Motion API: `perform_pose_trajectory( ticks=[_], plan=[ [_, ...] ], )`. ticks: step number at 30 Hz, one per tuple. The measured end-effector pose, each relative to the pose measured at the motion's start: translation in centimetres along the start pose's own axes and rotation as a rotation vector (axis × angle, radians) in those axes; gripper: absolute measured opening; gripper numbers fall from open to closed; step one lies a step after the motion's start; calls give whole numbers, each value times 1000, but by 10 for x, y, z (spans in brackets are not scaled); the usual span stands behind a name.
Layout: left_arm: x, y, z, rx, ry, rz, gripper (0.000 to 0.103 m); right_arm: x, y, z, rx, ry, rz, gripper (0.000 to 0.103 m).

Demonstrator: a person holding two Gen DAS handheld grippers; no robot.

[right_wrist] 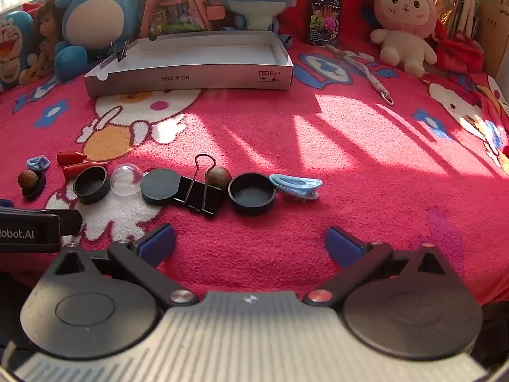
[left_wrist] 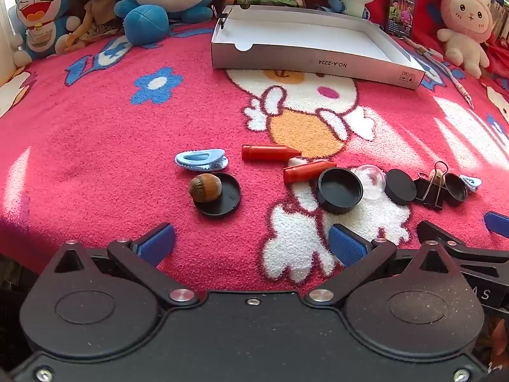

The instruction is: Organize rigid objects

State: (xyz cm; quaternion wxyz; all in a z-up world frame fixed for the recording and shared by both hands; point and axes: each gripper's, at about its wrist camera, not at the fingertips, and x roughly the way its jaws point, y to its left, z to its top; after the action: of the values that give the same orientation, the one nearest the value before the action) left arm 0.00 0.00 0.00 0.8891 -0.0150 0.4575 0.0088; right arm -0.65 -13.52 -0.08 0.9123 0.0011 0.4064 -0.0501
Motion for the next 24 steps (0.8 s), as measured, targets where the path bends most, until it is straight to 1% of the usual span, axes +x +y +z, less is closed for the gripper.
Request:
perform_pose_trajectory(
  ticks=[24],
  plan=[
    [0,0,-1,5,3,3,103,-1,1,0,0,0,-6,103]
  ],
)
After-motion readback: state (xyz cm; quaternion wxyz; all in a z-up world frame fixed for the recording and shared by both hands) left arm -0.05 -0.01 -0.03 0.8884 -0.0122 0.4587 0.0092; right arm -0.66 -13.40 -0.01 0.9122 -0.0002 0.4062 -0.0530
